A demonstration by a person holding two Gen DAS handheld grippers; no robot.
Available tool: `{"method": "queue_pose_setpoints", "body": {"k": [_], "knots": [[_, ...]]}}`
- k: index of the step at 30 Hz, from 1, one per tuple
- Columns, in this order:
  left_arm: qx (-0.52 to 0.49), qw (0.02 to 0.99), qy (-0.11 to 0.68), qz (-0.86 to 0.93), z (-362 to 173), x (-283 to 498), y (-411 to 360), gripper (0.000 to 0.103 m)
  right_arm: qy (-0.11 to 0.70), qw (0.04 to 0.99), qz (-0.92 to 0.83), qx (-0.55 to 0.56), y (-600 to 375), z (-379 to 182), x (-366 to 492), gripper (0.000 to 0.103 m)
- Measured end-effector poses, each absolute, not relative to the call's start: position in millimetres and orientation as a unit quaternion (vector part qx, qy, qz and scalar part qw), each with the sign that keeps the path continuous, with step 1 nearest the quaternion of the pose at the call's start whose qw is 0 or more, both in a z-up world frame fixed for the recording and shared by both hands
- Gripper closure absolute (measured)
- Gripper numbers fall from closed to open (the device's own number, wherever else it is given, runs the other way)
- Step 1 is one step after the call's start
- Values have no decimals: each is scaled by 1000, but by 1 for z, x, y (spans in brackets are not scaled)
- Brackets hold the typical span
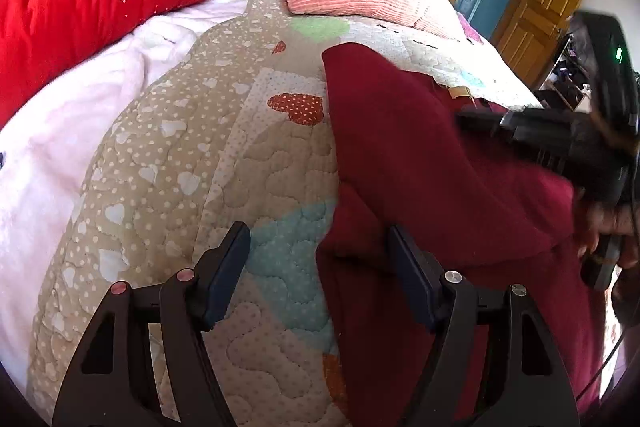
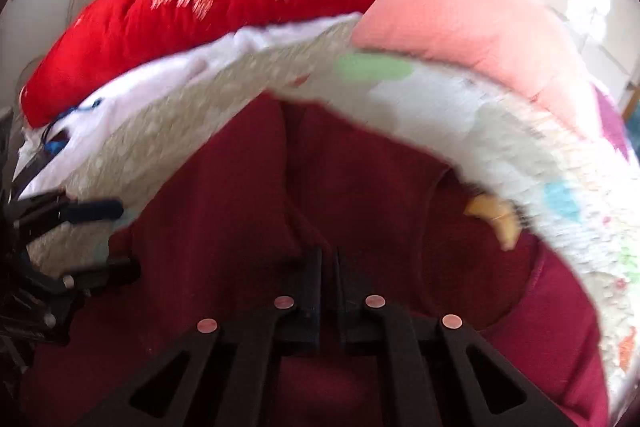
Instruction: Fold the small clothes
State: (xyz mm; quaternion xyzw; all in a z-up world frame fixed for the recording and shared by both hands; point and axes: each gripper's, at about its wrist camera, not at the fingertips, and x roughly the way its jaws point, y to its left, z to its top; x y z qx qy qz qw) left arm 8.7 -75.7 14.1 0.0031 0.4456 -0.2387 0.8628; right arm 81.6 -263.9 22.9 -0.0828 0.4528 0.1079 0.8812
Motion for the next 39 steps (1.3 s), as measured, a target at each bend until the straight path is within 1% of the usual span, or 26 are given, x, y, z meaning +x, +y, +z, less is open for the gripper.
{"method": "queue_pose_setpoints", "body": {"k": [2,3,5,8,10,11,12,13,14,15,18,20,22,23,26,27,29,31,35,37,39], "knots": [[4,863,446,-237,14,9,-76,31,426,900,67,-61,-276,38,80,99],[5,863,446,-237,13,11,-76,31,426,902,53,-49,-282,39,84,101],[6,863,445,-237,14,10,-76,31,434,899,4,-59,-289,29,95,102],[4,863,446,-239,14,11,-73,31,468,883,-2,-31,-295,19,104,102],[5,862,447,-239,15,11,-72,31,443,896,30,2,-296,33,97,99],[5,861,448,-239,15,11,-72,31,434,900,53,-2,-286,40,97,96],[5,861,448,-240,14,10,-71,31,432,899,64,-17,-279,42,100,83],[5,861,448,-240,14,10,-71,31,432,898,74,-32,-268,45,104,67],[5,862,447,-240,14,10,-71,31,430,899,79,-36,-261,45,111,63],[4,861,447,-240,14,10,-71,31,427,900,85,-31,-257,46,116,63],[-1,860,449,-244,13,11,-70,30,438,894,88,21,-259,34,145,63],[-2,858,450,-247,12,12,-69,29,461,879,91,81,-264,21,167,63],[-4,857,452,-250,12,12,-69,29,483,859,113,129,-264,12,171,65],[-5,856,452,-251,12,13,-69,29,471,863,126,132,-261,17,165,65],[-4,856,452,-250,12,13,-69,29,425,890,142,85,-246,35,149,64],[-2,857,451,-249,13,12,-69,29,422,889,159,74,-242,36,147,64],[0,857,450,-249,13,12,-70,29,447,879,162,43,-232,24,154,65],[-2,857,451,-248,13,12,-69,29,467,872,148,11,-224,11,161,95],[-9,856,453,-248,15,11,-66,29,434,894,107,-7,-222,14,163,96],[-2,855,455,-249,18,10,-62,29,453,887,88,-5,-226,2,170,96],[12,863,447,-236,23,8,-56,29,445,891,87,4,-227,8,166,96]]}}
